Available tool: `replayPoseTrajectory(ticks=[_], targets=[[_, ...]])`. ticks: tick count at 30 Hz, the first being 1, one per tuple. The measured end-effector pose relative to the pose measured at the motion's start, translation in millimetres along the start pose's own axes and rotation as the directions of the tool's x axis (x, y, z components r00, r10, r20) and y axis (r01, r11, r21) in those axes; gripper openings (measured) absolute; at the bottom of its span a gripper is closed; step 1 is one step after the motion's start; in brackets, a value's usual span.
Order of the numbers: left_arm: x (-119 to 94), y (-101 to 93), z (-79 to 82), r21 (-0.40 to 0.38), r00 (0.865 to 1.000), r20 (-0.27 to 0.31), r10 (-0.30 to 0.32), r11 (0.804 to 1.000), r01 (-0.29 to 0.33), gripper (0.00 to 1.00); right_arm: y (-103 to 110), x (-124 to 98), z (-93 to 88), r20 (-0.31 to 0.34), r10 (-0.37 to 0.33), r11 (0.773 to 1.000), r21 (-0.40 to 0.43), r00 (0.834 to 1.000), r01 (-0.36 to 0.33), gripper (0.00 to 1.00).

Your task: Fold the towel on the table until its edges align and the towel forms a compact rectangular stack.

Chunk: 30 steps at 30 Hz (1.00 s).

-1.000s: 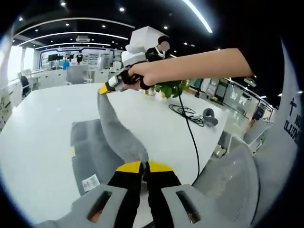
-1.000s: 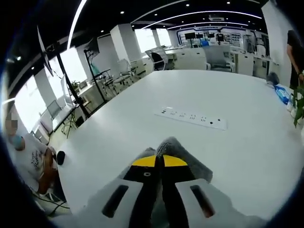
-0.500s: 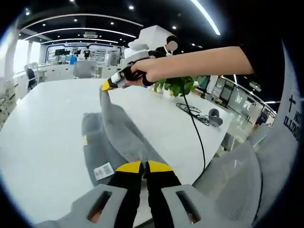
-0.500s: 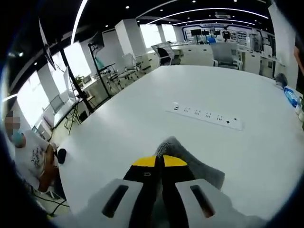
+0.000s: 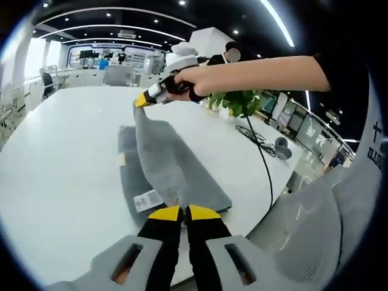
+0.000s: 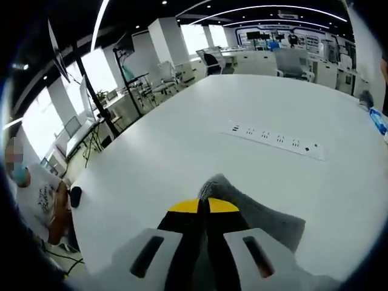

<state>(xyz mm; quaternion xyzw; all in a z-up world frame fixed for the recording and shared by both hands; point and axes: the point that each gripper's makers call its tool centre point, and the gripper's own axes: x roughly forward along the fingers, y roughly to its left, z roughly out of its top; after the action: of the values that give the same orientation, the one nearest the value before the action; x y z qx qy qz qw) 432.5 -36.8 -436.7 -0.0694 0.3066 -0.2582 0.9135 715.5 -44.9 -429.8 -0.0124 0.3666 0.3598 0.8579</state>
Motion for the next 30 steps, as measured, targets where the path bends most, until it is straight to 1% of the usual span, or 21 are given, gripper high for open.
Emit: replayPoseTrajectory(ticks=[3, 4, 6, 7, 8, 10, 12, 14, 16, 20, 22, 24, 28, 29, 30], targets=[[4, 4.5, -6.0, -0.012, 1.0, -0.02, 0.005, 1.0, -0.006, 0.04, 2, 5, -3.7, -0.008, -0.004, 1.0, 0.0, 1.0, 0.004, 0.0], [7, 8.3, -10.3, -0.026, 1.0, -0.024, 0.007, 1.0, -0.008, 0.04, 6, 6, -6.1, -0.014, -0.003, 1.0, -0.001, 1.0, 0.003, 0.0], [10, 12.1, -16.0, -0.034, 0.999, -0.039, 0.013, 0.999, -0.014, 0.04, 5, 11, -8.1, -0.021, -0.005, 1.0, -0.003, 1.0, 0.005, 0.0], [10, 13.5, -17.4, -0.033, 0.999, -0.043, 0.016, 0.999, -0.018, 0.04, 5, 13, -8.9, -0.023, -0.005, 1.0, -0.004, 1.0, 0.005, 0.0], [11, 14.7, -18.8, -0.035, 0.999, -0.048, 0.018, 0.999, -0.02, 0.04, 0, 23, -9.2, -0.028, -0.004, 1.0, -0.007, 1.0, 0.004, 0.0], [9, 16.5, -19.7, -0.051, 0.998, -0.065, 0.024, 0.998, -0.027, 0.04, 6, 21, -13.2, -0.035, -0.005, 1.0, -0.011, 0.999, 0.005, 0.0], [10, 20.7, -23.2, -0.047, 0.995, -0.089, 0.036, 0.998, -0.04, 0.04, 8, 27, -15.7, -0.042, -0.004, 1.0, -0.017, 0.999, 0.004, 0.0], [11, 22.8, -27.7, -0.055, 0.993, -0.11, 0.04, 0.997, -0.047, 0.04, 3, 37, -15.2, -0.047, -0.005, 1.0, -0.023, 0.999, 0.004, 0.0], [11, 26.3, -32.2, -0.07, 0.991, -0.125, 0.041, 0.996, -0.05, 0.04, 2, 42, -15.5, -0.049, -0.004, 1.0, -0.025, 0.999, 0.002, 0.0], [12, 26.7, -36.1, -0.071, 0.989, -0.144, 0.043, 0.996, -0.053, 0.04, 10, 38, -20.3, -0.055, -0.001, 0.999, -0.033, 0.998, -0.001, 0.0], [13, 27.1, -37.9, -0.074, 0.988, -0.151, 0.041, 0.996, -0.053, 0.04, 11, 38, -21.1, -0.055, 0.0, 0.999, -0.032, 0.998, -0.001, 0.0], [13, 27.3, -39.9, -0.074, 0.985, -0.165, 0.045, 0.996, -0.058, 0.04, 3, 49, -18.8, -0.057, 0.0, 0.999, -0.032, 0.998, -0.001, 0.0], [14, 27.1, -47.4, -0.082, 0.98, -0.194, 0.04, 0.995, -0.057, 0.05, 10, 44, -21.0, -0.055, 0.002, 0.999, -0.035, 0.999, -0.004, 0.01], [14, 27.8, -49.8, -0.085, 0.98, -0.194, 0.035, 0.995, -0.053, 0.06, 10, 46, -20.5, -0.051, 0.01, 0.999, -0.042, 0.999, -0.012, 0.02], [13, 26.2, -48.5, -0.09, 0.981, -0.192, 0.035, 0.995, -0.053, 0.08, 9, 47, -20.5, -0.052, 0.011, 0.999, -0.045, 0.999, -0.014, 0.03]])
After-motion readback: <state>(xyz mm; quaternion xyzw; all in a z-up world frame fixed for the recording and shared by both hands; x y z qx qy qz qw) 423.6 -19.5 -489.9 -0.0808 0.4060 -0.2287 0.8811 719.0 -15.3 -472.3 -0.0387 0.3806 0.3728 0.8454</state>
